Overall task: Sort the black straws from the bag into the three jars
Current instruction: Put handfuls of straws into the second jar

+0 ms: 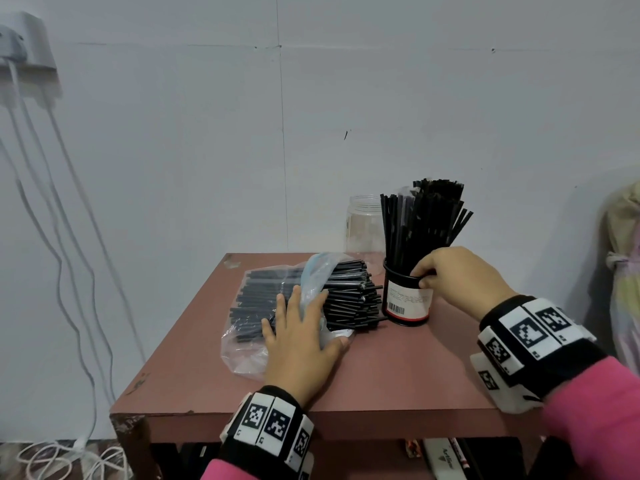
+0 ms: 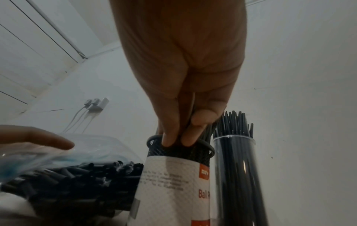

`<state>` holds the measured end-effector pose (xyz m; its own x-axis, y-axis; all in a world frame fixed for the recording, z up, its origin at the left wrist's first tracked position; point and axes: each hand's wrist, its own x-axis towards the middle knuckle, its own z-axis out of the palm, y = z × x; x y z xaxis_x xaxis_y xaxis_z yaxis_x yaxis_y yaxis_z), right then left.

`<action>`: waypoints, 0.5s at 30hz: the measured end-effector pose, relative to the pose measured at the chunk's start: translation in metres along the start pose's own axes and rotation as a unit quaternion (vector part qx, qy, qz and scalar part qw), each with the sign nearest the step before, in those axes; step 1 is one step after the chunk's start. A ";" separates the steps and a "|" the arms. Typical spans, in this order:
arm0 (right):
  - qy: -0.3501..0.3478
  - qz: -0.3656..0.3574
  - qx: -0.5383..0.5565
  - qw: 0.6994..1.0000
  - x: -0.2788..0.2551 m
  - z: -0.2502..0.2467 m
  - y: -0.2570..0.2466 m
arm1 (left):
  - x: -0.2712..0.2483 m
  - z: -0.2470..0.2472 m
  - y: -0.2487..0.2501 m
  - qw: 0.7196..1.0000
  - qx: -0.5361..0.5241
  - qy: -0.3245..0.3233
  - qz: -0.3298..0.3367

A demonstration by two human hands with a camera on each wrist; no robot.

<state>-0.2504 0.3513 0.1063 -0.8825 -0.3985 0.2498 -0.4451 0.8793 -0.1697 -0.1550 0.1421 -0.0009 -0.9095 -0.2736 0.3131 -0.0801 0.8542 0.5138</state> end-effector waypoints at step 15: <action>0.041 0.118 0.409 0.904 -0.057 0.098 -0.052 | -0.026 -0.051 0.012 0.998 -0.041 -0.001 0.043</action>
<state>-0.1919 0.3028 0.0074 -0.9685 -0.1748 0.1775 -0.2378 0.4362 -0.8679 -0.1113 0.1370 0.0382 -0.9122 -0.2003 0.3576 0.0317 0.8353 0.5488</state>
